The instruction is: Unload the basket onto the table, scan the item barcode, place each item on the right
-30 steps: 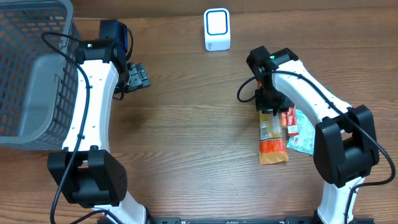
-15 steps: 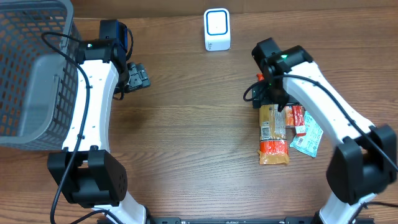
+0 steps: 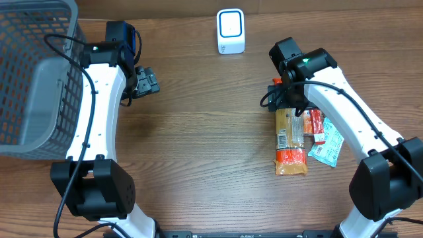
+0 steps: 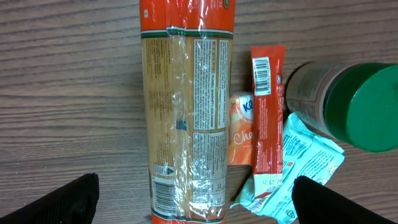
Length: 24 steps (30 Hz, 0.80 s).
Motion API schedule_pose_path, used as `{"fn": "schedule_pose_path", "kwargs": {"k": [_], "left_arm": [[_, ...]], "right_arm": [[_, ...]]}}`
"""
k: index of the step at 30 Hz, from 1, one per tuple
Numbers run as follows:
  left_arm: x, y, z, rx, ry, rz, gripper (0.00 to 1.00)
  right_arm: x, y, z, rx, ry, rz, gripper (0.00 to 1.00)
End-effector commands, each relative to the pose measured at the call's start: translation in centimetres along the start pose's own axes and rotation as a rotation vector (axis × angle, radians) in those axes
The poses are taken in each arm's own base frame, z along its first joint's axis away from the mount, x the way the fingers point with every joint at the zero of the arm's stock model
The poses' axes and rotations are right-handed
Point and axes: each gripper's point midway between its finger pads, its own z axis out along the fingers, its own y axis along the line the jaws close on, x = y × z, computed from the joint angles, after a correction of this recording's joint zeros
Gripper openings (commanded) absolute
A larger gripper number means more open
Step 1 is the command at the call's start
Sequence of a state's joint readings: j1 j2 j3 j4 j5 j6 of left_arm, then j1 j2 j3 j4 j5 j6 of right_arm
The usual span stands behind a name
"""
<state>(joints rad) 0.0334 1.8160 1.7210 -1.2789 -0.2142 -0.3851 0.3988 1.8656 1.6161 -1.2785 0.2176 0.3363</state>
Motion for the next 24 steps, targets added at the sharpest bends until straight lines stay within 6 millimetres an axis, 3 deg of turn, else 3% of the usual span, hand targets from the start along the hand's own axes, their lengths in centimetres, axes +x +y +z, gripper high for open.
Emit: {"fn": "schedule_pose_path", "kwargs": {"k": [1, 18, 24], "left_arm": [[-0.1, 0.1, 0.0, -0.008, -0.005, 0.016, 1.0], [-0.1, 0.1, 0.0, -0.008, -0.005, 0.016, 1.0], [-0.1, 0.1, 0.0, -0.008, -0.005, 0.016, 1.0]], "right_arm": [[-0.3, -0.3, -0.3, 0.008, -0.018, 0.009, 1.0], [-0.9, 0.7, -0.5, -0.01, -0.053, 0.001, 1.0], [-1.3, 0.2, -3.2, -0.043, -0.128, 0.018, 1.0]]}}
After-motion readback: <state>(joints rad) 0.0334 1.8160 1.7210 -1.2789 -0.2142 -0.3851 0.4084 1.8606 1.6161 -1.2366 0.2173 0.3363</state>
